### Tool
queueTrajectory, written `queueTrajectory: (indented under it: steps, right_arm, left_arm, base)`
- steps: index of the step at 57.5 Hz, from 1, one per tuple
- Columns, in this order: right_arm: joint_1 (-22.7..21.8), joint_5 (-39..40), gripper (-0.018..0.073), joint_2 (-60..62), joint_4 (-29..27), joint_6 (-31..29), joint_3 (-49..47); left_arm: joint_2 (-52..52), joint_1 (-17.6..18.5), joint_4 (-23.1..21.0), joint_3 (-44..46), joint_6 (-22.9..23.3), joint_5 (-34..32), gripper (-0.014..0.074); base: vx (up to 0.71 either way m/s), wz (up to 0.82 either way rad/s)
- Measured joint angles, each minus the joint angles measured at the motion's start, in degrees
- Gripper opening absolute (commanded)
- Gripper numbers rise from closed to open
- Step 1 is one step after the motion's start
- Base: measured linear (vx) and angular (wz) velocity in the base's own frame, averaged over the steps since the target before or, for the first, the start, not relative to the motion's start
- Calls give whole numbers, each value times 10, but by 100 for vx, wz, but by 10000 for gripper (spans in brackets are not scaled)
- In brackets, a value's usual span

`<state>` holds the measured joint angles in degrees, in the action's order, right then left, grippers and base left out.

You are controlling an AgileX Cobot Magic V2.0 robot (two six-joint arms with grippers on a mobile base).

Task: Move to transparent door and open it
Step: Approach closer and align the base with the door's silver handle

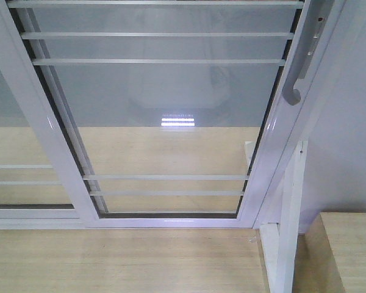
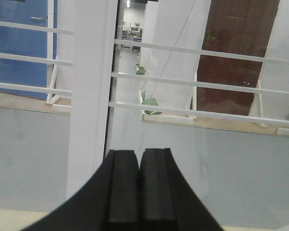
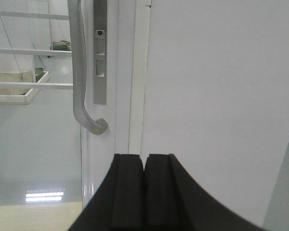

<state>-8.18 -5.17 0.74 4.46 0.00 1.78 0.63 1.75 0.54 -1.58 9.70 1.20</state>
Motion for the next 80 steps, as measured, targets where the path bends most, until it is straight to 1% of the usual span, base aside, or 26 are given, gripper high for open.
queueTrajectory:
  steps: [10, 19, 25, 31, 36, 42, 47, 52, 58, 72, 80]
  right_arm:
    - [0, 8, -8, 0, 1, 0, 0]
    - [0, 37, -8, 0, 1, 0, 0]
    - [0, 69, -8, 0, 1, 0, 0]
    - [0, 101, -8, 0, 1, 6, 0]
    - [0, 112, -8, 0, 1, 11, -2]
    - [0, 109, -8, 0, 1, 15, -35]
    - [0, 109, -8, 0, 1, 15, -82]
    - [0, 108, -8, -4, 1, 16, -146]
    - [0, 105, -8, -39, 1, 16, -213]
    - [0, 106, -8, -181, 1, 16, -356]
    - [0, 106, -8, -255, 1, 16, -383]
  left_arm:
    - [0, 0, 0, 0, 0, -1, -2]
    - [0, 0, 0, 0, 0, -12, -2]
    - [0, 0, 0, 0, 2, -53, -2]
    - [0, 0, 0, 0, 2, -109, -2]
    - [0, 0, 0, 0, 2, -149, -2]
    - [0, 0, 0, 0, 3, -183, -2]
    - [0, 0, 0, 10, 3, -189, -2]
    - [-1, 0, 0, 51, 3, -191, -2]
    - [-22, 0, 0, 109, 3, -198, -2]
    - [-164, 0, 0, 276, 3, -214, -2]
    - [-250, 0, 0, 327, 3, -219, -2]
  base:
    - [0, 0]
    - [0, 0]
    - [0, 0]
    - [0, 0]
    - [0, 0]
    - [0, 0]
    - [0, 0]
    - [0, 0]
    - [0, 0]
    - [0, 0]
    - [0, 0]
